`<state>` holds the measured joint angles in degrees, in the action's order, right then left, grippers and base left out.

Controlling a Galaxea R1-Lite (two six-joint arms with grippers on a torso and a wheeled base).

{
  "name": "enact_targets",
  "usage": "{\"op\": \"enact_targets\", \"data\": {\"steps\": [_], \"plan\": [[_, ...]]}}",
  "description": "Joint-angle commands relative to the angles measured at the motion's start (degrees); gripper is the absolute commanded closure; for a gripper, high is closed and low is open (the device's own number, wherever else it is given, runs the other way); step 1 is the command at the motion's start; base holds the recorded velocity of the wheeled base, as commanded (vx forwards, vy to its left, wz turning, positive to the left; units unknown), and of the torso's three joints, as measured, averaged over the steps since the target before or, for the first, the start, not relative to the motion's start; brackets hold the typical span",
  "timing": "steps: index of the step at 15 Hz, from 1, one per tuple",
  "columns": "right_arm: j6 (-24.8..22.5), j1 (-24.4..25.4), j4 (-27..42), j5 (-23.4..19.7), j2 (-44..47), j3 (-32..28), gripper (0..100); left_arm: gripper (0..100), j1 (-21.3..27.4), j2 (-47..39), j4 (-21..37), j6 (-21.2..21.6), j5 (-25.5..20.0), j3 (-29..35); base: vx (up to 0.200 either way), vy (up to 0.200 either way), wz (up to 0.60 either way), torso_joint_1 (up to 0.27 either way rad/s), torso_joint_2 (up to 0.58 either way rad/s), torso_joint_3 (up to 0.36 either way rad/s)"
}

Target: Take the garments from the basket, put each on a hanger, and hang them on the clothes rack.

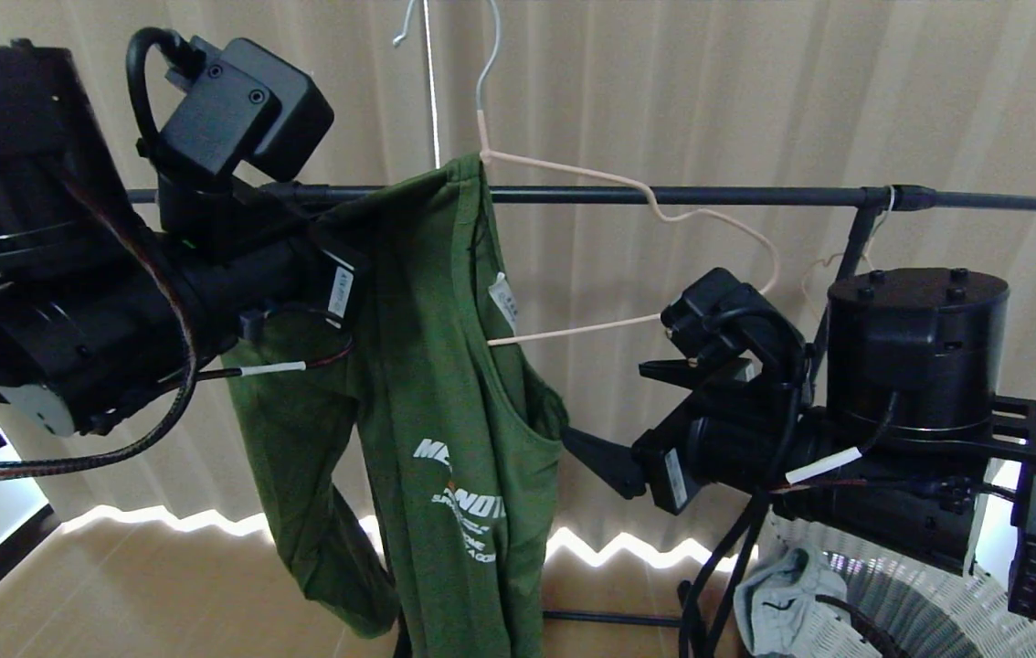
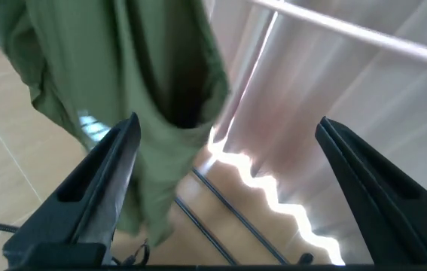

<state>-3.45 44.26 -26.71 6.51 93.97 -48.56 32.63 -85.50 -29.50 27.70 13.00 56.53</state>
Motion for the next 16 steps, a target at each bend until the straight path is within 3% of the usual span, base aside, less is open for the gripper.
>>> {"op": "enact_targets", "data": {"steps": [1, 10, 11, 16], "plan": [[-0.07, 0.03, -0.10, 0.17, 1.48, -0.66, 0, 100, 1.38, 1.66, -0.03, -0.01, 0.01, -0.28, 0.000, 0.000, 0.00, 0.000, 0.00, 0.000], [-0.07, 0.12, -2.82, 1.40, 3.95, -0.93, 0, 100, 4.63, 2.45, -0.03, -2.21, 0.54, 0.25, 0.000, 0.000, 0.00, 0.000, 0.00, 0.000], [-0.07, 0.21, -2.82, 1.66, 3.86, -0.75, 100, 100, 4.46, 2.54, -0.03, -2.21, 0.54, 0.34, 0.000, 0.000, 0.00, 0.000, 0.00, 0.000], [-0.24, 0.21, -2.73, 2.89, 1.66, 1.45, 100, 100, 0.24, 2.10, -0.03, -1.86, 0.45, 0.34, 0.000, 0.000, 0.00, 0.000, 0.00, 0.000]]}}
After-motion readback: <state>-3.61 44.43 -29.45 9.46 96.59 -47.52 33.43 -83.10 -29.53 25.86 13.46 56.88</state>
